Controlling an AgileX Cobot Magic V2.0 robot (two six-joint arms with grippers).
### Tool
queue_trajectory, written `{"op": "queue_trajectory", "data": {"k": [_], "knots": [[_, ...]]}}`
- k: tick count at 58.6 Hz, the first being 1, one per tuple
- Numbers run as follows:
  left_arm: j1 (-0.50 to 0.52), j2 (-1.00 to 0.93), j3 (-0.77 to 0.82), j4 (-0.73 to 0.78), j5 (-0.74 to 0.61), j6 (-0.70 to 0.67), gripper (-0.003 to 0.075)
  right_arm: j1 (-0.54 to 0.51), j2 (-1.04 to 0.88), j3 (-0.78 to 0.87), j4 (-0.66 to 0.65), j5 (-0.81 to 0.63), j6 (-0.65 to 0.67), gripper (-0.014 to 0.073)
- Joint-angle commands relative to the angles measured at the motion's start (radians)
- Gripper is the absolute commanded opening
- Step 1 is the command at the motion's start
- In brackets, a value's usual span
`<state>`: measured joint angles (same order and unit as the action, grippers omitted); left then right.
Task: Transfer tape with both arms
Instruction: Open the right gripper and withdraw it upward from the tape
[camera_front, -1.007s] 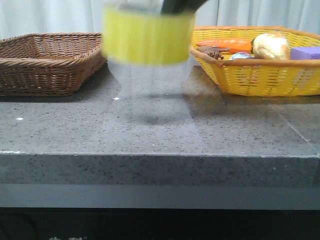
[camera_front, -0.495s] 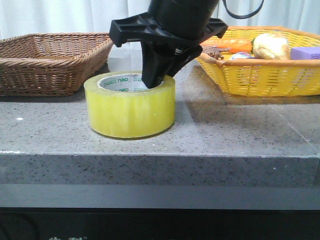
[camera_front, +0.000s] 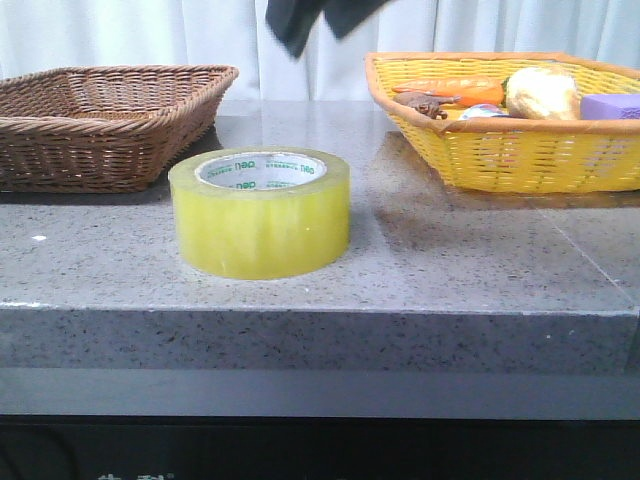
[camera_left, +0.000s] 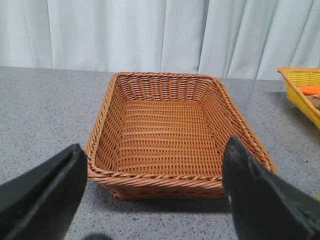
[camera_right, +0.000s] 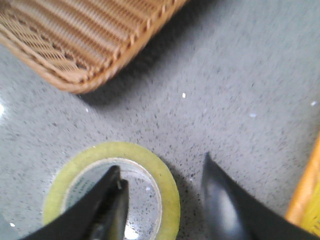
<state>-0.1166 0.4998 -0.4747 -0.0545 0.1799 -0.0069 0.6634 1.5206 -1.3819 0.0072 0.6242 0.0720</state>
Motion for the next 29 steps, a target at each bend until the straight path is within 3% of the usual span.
{"op": "queue_trajectory", "data": {"k": [1, 8, 13, 29], "knots": [[0.004, 0.009, -0.037, -0.007, -0.084, -0.011, 0.0542, -0.003, -0.069, -0.033, -0.007, -0.058, -0.002, 0.0192], [0.004, 0.009, -0.037, -0.007, -0.084, -0.011, 0.0542, -0.003, -0.098, -0.033, -0.007, -0.059, -0.002, -0.0011], [0.004, 0.009, -0.037, -0.007, -0.084, -0.011, 0.0542, -0.017, -0.120, -0.031, -0.007, -0.058, -0.002, -0.0097], [0.004, 0.009, -0.037, -0.007, -0.084, -0.011, 0.0542, -0.233, -0.286, 0.018, -0.007, 0.012, 0.010, -0.0090]]}}
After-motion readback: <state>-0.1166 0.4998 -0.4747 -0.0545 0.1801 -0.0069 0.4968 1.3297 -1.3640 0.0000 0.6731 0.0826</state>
